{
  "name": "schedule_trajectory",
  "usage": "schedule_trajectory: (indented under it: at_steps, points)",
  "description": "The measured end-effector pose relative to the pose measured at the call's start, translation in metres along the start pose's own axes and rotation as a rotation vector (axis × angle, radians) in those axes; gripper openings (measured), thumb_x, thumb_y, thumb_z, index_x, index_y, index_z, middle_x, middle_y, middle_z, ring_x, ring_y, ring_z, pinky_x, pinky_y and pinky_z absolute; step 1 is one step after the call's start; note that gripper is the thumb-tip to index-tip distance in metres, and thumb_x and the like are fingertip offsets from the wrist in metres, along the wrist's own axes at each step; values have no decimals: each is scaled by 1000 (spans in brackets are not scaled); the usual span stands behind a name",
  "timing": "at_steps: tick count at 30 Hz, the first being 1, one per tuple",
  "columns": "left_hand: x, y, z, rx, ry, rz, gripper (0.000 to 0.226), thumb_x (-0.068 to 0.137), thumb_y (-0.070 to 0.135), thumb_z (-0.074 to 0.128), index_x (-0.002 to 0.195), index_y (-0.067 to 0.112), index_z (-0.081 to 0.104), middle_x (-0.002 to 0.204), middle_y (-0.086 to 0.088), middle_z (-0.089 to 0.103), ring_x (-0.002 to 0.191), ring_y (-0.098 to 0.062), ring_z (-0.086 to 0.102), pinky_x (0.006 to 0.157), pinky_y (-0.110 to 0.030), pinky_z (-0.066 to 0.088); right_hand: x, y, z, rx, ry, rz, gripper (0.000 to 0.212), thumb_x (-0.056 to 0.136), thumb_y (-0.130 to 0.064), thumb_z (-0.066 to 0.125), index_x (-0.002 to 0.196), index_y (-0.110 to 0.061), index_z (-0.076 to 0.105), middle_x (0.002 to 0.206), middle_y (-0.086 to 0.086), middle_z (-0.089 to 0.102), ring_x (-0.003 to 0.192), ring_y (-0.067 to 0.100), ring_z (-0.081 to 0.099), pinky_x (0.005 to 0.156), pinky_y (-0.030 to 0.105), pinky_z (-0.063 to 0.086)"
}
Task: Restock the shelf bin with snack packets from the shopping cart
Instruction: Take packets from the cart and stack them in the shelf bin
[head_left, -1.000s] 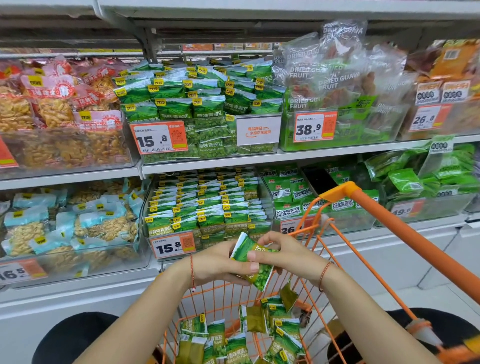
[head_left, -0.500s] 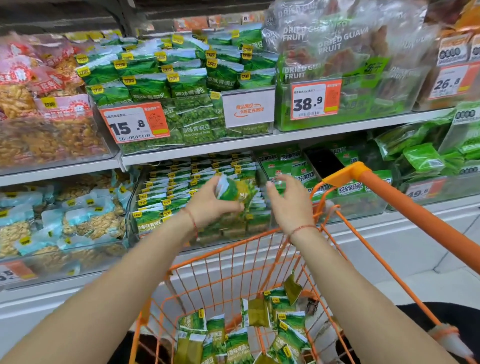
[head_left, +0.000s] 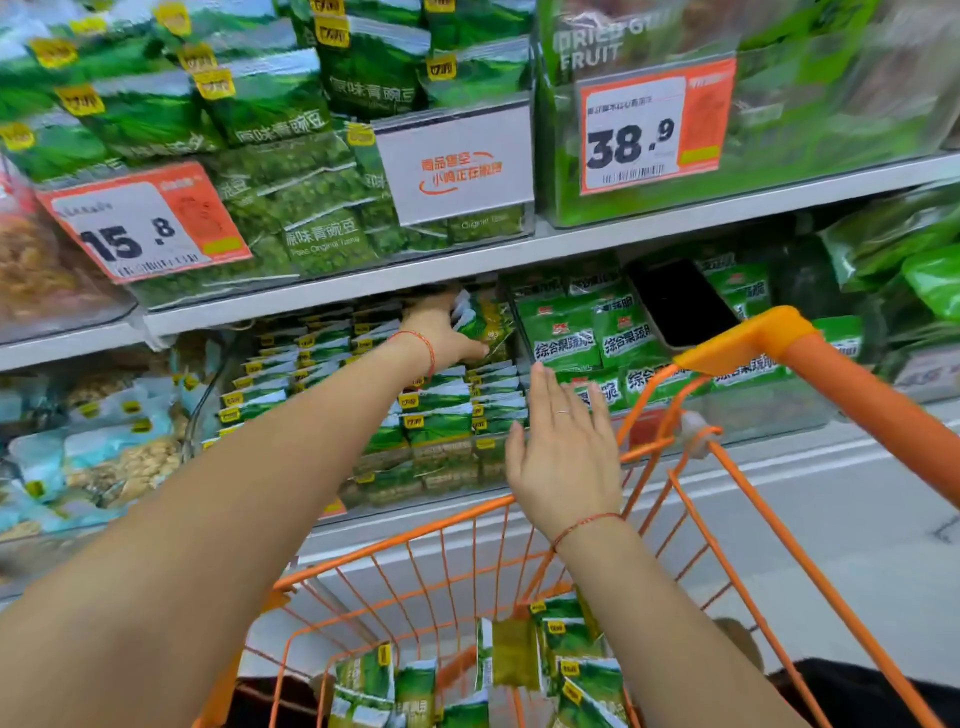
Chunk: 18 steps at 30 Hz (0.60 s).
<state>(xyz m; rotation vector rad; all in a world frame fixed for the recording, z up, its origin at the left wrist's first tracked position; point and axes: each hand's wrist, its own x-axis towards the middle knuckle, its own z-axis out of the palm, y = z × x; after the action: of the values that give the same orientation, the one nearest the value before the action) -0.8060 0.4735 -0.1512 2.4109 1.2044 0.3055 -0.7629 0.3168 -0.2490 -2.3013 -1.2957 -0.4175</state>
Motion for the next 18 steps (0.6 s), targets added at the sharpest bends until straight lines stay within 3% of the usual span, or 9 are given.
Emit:
schedule_trajectory:
  at_steps: [4,9,15,18]
  points:
    - [16,10,1,381,-171,50,74,85,34,68,145,10,32,143,-11,44,126,-28,47,102,-36,42,1,-2,0,0,21,16,64,87,-34,32,138,0,45,130,13,59,119,26,57,111,41,16]
    - [37,17,-5,496,-463,-65,84,85,45,65,149,10,24,154,-9,29,138,-28,34,112,-39,31,2,-2,2,6,42,27,64,85,-32,31,138,1,45,130,14,58,122,27,55,112,40,18]
    - [40,17,8,524,-401,37,83,91,36,62,151,9,11,157,-9,18,141,-27,26,111,-34,28,1,-2,2,25,34,15,65,84,-30,28,139,1,43,135,15,55,128,29,49,113,41,18]
    - [37,9,6,515,-299,56,95,84,41,68,151,9,10,155,-12,25,138,-29,33,110,-36,33,1,-2,2,27,36,13,65,84,-29,28,139,1,43,136,15,54,128,29,48,112,42,19]
